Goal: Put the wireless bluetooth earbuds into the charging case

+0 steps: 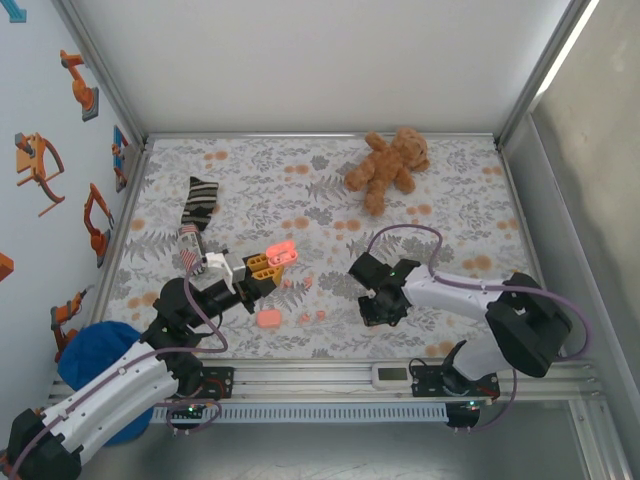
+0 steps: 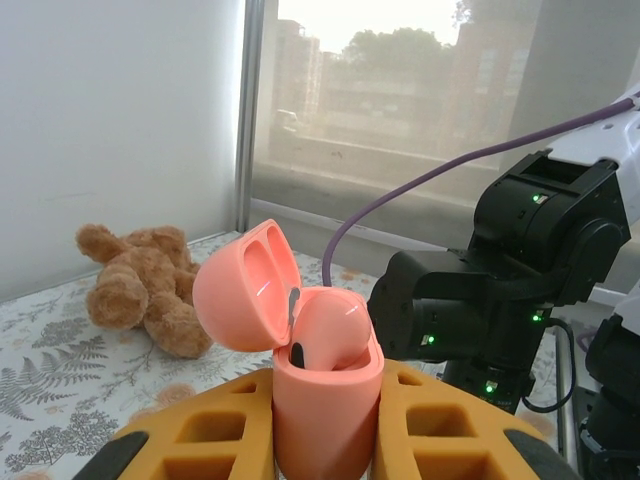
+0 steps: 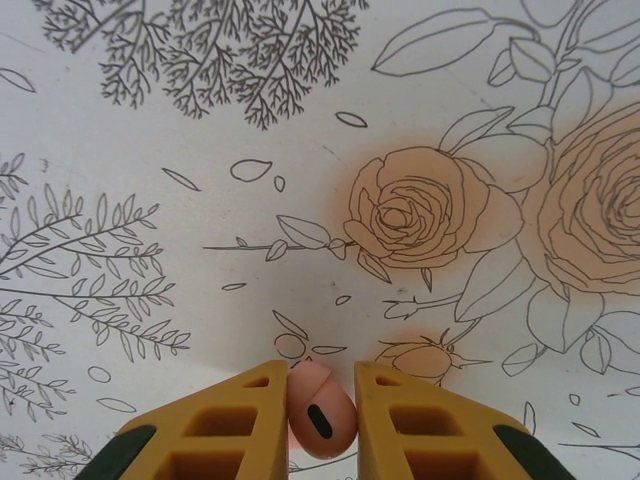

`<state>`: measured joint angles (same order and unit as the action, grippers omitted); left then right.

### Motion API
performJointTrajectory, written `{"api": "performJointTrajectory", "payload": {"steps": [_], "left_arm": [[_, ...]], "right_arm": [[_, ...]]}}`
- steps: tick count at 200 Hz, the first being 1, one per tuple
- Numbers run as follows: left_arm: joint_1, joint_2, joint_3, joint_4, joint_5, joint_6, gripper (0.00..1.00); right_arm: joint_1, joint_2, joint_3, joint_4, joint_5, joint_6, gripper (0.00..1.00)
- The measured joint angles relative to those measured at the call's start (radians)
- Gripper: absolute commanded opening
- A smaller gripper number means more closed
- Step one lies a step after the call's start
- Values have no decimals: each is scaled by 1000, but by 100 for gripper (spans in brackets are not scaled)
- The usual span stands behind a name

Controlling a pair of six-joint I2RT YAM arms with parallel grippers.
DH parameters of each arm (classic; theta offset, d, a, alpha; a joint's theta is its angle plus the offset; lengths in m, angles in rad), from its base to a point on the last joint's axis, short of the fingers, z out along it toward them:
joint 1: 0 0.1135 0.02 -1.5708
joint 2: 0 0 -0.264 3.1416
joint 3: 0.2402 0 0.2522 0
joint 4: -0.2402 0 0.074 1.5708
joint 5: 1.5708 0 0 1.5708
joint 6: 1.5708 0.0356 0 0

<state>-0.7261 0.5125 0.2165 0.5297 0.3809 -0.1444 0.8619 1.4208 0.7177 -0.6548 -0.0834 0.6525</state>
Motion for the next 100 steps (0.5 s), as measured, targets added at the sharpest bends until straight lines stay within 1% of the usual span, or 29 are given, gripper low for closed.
{"api": "performJointTrajectory", "payload": {"steps": [40, 100], "left_arm": [[0, 0, -3, -14, -4, 1, 0], [0, 3, -3, -15, -7, 1, 0]], "right_arm": [[0, -56, 0, -6, 24, -15, 19], [0, -60, 2, -11, 41, -28, 19]]}}
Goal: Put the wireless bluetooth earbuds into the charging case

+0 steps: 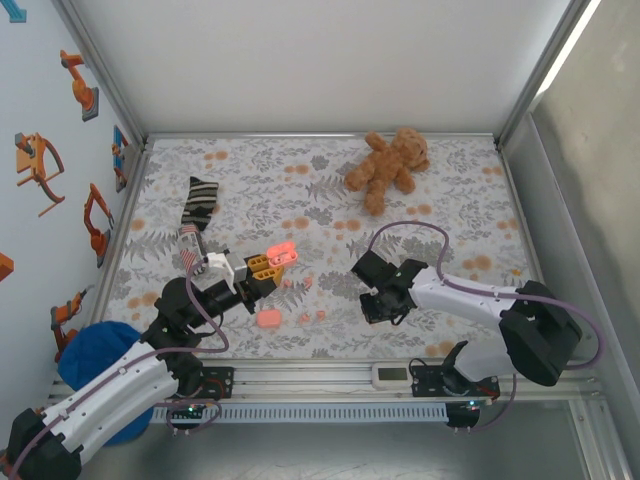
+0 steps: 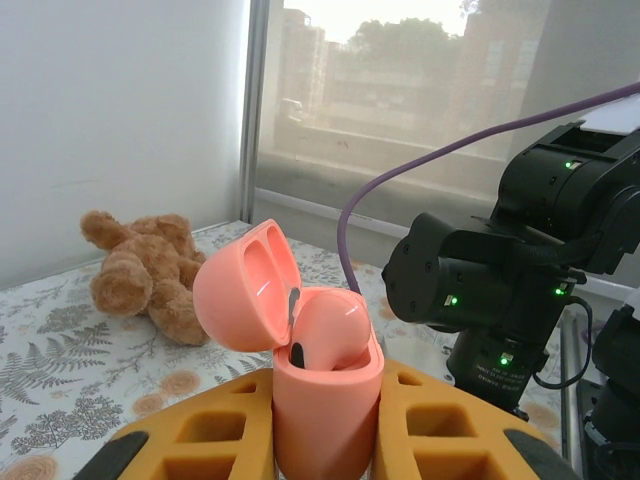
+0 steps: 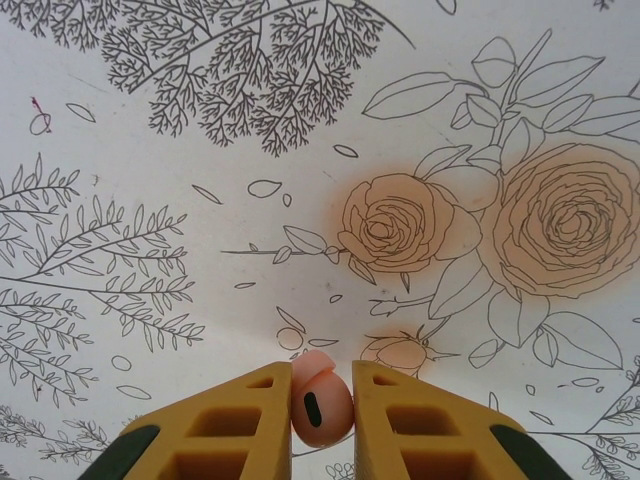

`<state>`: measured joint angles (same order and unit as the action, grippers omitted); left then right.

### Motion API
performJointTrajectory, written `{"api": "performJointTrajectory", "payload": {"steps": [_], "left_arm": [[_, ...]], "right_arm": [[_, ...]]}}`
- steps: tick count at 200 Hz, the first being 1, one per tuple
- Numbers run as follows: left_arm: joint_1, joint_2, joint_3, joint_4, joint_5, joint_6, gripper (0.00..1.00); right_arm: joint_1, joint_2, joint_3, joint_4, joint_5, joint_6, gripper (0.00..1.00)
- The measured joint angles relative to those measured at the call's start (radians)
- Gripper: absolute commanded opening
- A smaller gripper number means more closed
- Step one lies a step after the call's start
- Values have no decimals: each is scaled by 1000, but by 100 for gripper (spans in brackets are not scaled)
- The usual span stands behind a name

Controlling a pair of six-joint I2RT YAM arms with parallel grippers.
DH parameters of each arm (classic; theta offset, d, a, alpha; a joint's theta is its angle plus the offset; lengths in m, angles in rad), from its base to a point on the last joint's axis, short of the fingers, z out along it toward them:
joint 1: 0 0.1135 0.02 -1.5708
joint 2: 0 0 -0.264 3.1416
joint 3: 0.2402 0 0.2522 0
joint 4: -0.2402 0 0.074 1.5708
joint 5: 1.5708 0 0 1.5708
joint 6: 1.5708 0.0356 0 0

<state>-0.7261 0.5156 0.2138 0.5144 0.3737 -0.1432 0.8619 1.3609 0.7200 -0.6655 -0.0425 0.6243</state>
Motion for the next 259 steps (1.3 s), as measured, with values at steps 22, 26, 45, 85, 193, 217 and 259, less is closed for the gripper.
{"api": "performJointTrajectory", "payload": {"steps": [22, 26, 45, 85, 193, 217, 259], "left_arm": [[0, 2, 0, 0, 0, 0, 0], [0, 3, 0, 0, 0, 0, 0], [0, 5, 0, -2, 0, 0, 0], [0, 4, 0, -9, 0, 0, 0], [0, 6, 0, -12, -11, 3, 0], [0, 11, 0, -12, -11, 3, 0], [0, 27, 0, -11, -11, 3, 0]], "right_arm": [[0, 7, 0, 2, 3, -8, 19], [0, 11, 0, 3, 3, -9, 19], [0, 33, 0, 21, -2, -15, 19], [0, 62, 0, 78, -36, -24, 21], [5, 96, 16, 84, -63, -71, 41], [5, 81, 20, 64, -49, -48, 46], [7, 69, 22, 49, -41, -31, 49]]}}
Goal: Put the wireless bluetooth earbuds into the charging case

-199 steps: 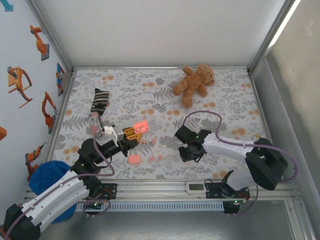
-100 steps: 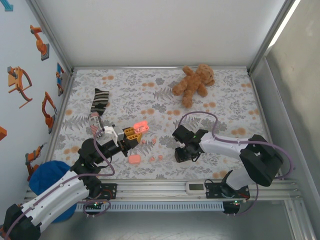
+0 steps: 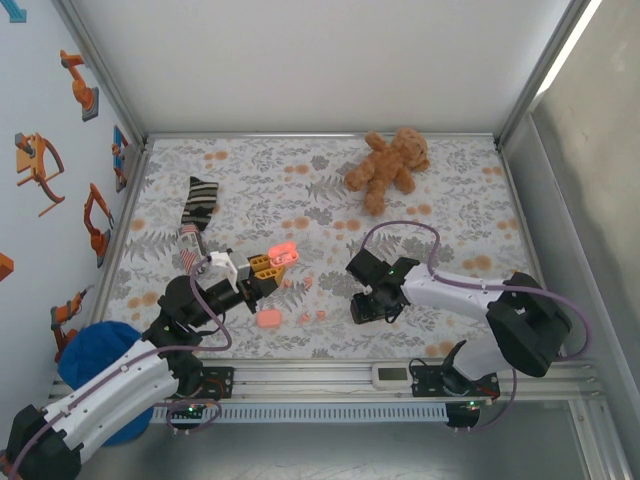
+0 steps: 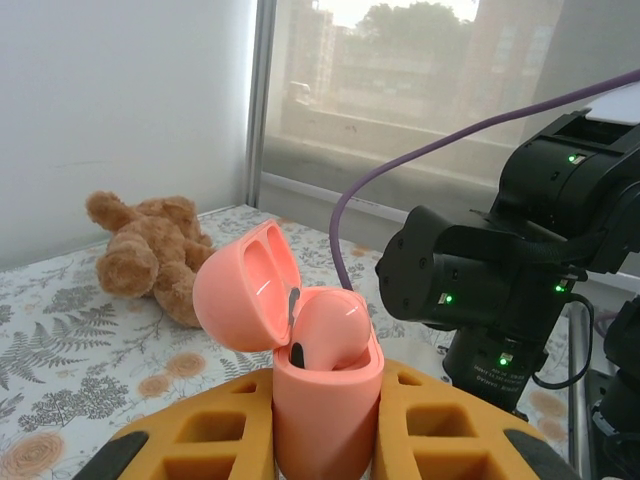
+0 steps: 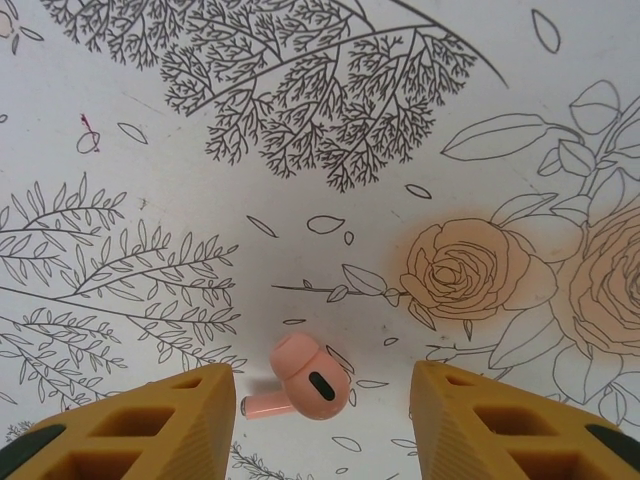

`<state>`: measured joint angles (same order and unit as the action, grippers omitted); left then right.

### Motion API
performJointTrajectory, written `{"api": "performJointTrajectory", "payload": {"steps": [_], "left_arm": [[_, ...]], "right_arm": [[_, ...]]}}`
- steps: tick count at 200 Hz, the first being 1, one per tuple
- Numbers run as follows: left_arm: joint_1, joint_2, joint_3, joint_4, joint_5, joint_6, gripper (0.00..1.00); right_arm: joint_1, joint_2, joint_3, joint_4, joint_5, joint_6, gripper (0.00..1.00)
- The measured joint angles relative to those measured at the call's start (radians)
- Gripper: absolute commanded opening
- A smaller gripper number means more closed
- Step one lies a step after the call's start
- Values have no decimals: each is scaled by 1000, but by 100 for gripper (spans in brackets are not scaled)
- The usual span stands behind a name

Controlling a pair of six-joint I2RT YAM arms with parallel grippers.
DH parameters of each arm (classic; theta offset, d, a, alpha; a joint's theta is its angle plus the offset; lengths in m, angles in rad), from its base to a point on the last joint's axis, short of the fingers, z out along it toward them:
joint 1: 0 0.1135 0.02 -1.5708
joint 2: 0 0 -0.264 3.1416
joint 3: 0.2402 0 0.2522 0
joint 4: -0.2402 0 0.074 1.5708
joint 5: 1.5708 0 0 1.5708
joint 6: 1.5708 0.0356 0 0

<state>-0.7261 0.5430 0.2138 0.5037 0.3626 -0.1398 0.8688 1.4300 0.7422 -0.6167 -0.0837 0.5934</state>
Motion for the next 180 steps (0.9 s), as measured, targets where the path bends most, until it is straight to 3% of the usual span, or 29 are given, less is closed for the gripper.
{"api": "performJointTrajectory", "payload": {"steps": [92, 180], "left_arm": [[0, 0, 0, 0, 0, 0, 0], [0, 11, 0, 5, 0, 0, 0]], "right_arm": [[53, 62, 31, -19, 50, 9, 46], [58, 1, 16, -125, 108, 20, 46]]}}
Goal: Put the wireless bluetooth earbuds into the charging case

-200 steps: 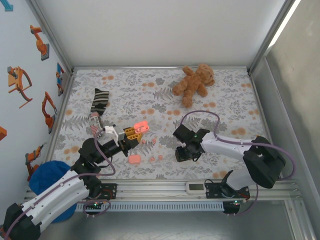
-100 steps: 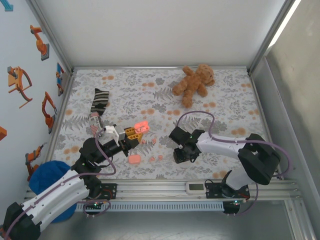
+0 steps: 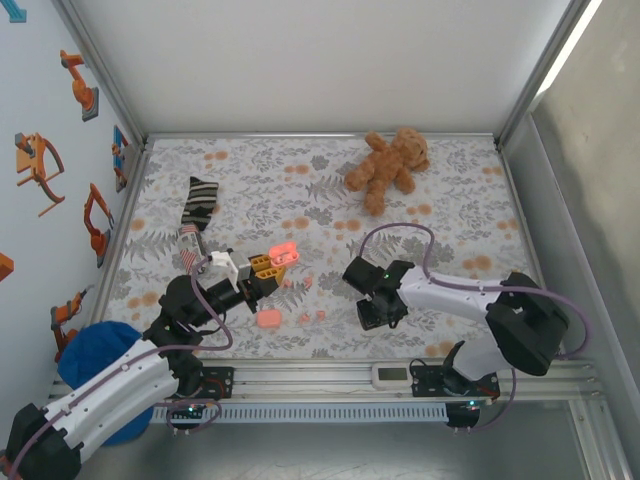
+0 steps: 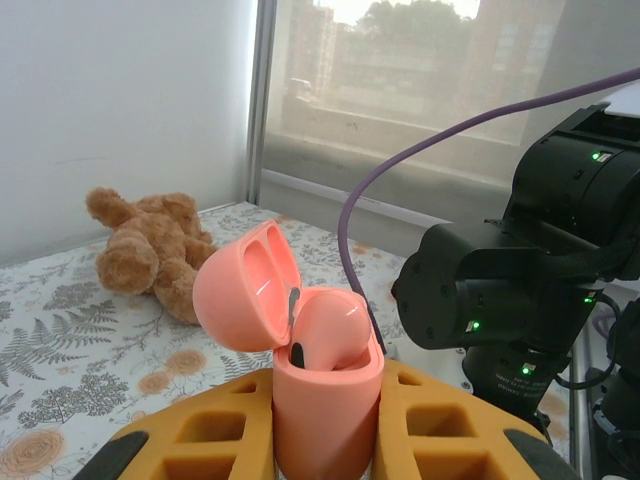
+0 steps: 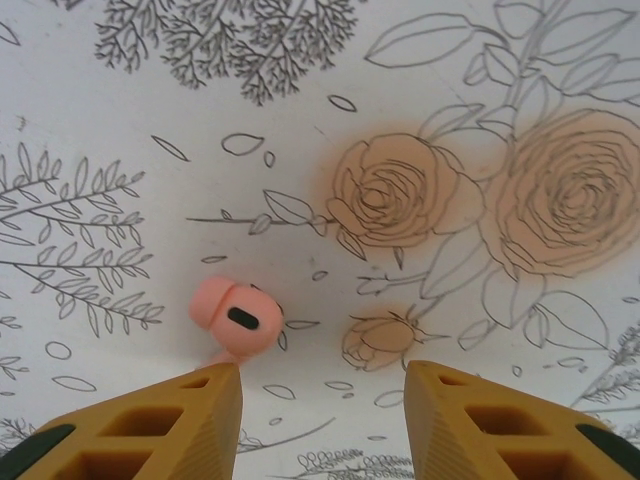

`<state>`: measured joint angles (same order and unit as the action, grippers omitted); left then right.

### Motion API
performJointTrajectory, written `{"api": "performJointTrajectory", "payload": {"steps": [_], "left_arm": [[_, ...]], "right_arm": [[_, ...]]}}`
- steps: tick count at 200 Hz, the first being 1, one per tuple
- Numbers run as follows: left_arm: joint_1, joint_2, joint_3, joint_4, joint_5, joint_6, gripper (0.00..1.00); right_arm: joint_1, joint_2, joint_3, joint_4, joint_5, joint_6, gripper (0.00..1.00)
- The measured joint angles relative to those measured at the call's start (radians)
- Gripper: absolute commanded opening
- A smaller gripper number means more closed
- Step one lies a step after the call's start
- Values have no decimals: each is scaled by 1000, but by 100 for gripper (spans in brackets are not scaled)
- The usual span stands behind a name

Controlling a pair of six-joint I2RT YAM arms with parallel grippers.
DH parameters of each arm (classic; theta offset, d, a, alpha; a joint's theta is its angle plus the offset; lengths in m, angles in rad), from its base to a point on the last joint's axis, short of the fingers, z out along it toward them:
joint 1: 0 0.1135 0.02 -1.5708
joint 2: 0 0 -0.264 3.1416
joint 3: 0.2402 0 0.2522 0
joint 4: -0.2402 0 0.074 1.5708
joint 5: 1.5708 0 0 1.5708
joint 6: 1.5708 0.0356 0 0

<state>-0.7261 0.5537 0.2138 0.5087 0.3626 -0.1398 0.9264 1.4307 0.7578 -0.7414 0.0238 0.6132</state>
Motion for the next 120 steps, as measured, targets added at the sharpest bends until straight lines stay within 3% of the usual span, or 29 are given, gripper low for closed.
{"api": "performJointTrajectory", "payload": {"steps": [60, 120], "left_arm": [[0, 17, 0, 3, 0, 0, 0], [0, 0, 0, 5, 0, 0, 0]], "right_arm": [[0, -47, -1, 44, -33, 25, 42], [0, 32, -2, 137, -54, 92, 38]]}}
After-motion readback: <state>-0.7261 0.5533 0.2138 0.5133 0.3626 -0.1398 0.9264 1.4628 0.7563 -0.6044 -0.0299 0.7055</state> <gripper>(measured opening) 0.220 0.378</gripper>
